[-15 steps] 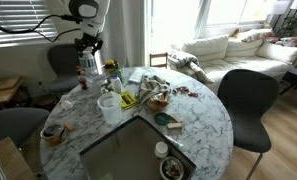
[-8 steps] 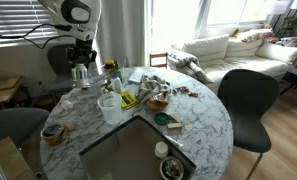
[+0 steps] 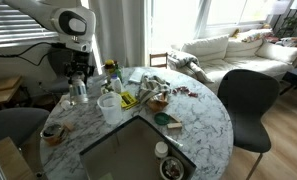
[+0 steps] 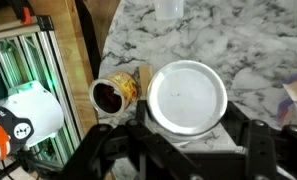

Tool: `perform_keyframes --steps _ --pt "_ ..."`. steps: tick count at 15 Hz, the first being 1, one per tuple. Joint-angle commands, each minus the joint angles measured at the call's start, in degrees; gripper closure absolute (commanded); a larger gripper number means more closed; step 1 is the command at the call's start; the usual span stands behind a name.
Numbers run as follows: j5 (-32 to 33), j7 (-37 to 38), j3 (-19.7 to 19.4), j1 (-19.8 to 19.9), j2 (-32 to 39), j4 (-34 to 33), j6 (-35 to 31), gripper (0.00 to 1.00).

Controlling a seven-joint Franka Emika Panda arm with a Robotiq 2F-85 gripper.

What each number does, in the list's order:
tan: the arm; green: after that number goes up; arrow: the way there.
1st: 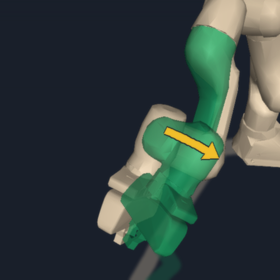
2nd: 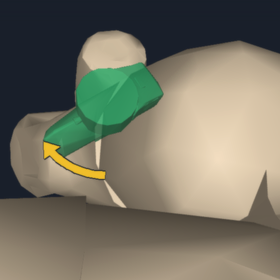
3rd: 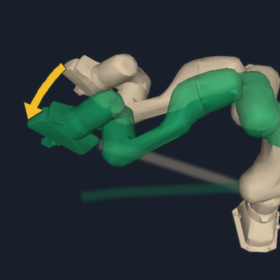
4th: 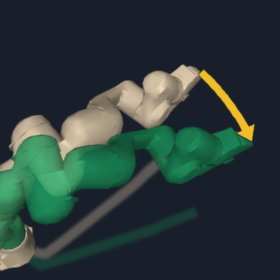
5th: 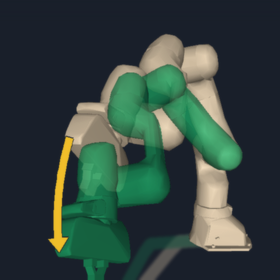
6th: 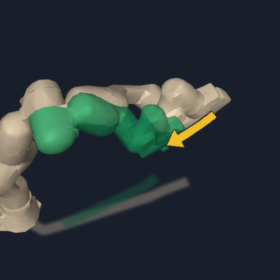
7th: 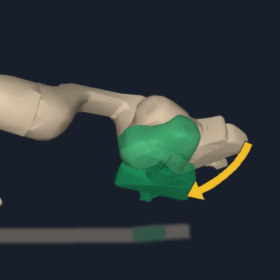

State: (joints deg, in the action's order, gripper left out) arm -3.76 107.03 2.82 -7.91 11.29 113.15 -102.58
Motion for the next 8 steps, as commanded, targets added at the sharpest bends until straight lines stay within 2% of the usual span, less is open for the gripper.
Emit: perform_keyframes --steps 1,4,8 --pt "9.08 -0.71 0.08 -1.33 1.33 2.58 -3.71 0.50" --pt "12.49 0.06 0.00 -1.73 3.54 3.79 -8.70 0.50" --pt "11.14 -1.65 0.25 -1.90 6.00 4.01 -15.36 0.50"
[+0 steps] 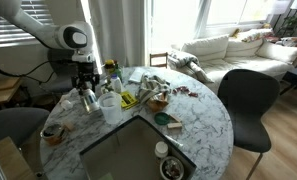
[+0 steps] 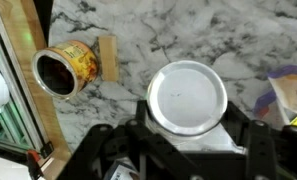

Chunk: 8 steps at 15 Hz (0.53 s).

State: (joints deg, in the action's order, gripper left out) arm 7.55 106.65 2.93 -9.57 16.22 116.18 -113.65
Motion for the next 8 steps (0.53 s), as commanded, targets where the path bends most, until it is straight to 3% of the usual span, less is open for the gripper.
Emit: perform_keyframes --steps 1,2,4,5,8 --pt "-0.43 -1.79 0.10 -0.26 1.57 1.07 -5.33 0.50" --pt "-0.82 -2.17 0.14 -0.33 1.88 0.96 -5.44 0.47" --pt "-1.11 -2.92 0.24 -0.36 1.87 0.98 -4.86 0.20" --pt "-1.42 -3.36 0.29 -0.28 1.78 1.06 -4.84 0.12" --pt "-2.28 -5.07 0.36 -0.07 1.54 1.35 -4.61 0.00"
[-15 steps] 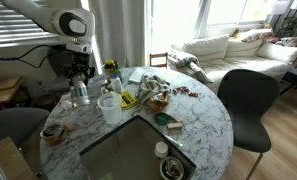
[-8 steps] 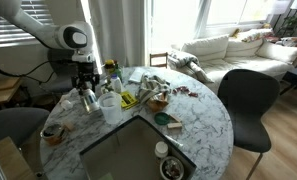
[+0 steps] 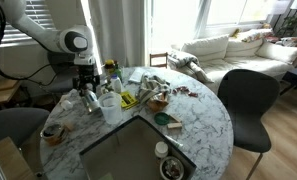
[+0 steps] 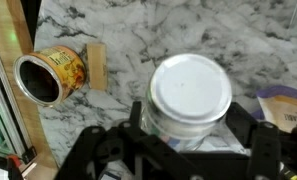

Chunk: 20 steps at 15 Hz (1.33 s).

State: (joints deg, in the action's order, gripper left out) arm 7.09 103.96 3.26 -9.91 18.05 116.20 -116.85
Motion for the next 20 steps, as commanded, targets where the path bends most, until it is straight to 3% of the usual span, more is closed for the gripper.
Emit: perform_keyframes --steps 1,8,11,17,20 --pt "-2.23 -3.28 0.05 0.42 -0.48 1.38 -1.15 0.00" --pt "-7.12 -5.94 -0.16 1.37 -3.19 2.04 0.60 0.00" --pt "-9.80 -3.68 -0.90 1.98 -5.36 3.14 5.18 0.00" --pt "-18.31 -2.98 -1.58 4.58 -6.94 6.75 11.84 0.00" --pt "-23.24 -2.15 -1.87 5.46 -5.79 8.24 12.10 0.00"
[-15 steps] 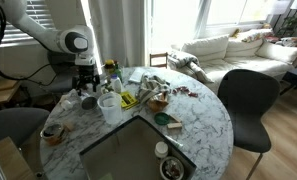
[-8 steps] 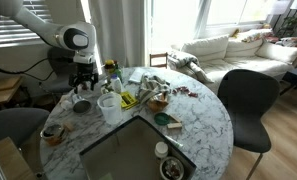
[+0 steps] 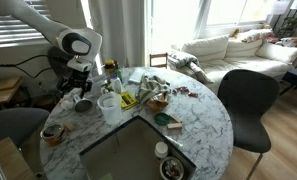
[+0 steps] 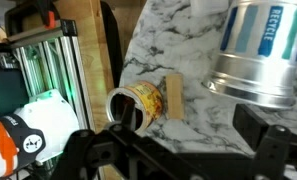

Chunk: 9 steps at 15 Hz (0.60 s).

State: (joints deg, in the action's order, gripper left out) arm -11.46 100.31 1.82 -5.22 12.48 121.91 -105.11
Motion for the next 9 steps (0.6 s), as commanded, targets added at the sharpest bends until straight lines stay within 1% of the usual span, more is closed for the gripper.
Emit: perform_keyframes --steps 1,4,9 --pt "-6.24 2.02 -0.58 1.00 0.07 3.27 -0.53 0.00" --pt "-7.92 5.20 -1.46 1.17 0.61 5.64 -4.82 0.00" --pt "-7.98 7.98 -2.01 1.48 0.84 7.23 -7.14 0.00"
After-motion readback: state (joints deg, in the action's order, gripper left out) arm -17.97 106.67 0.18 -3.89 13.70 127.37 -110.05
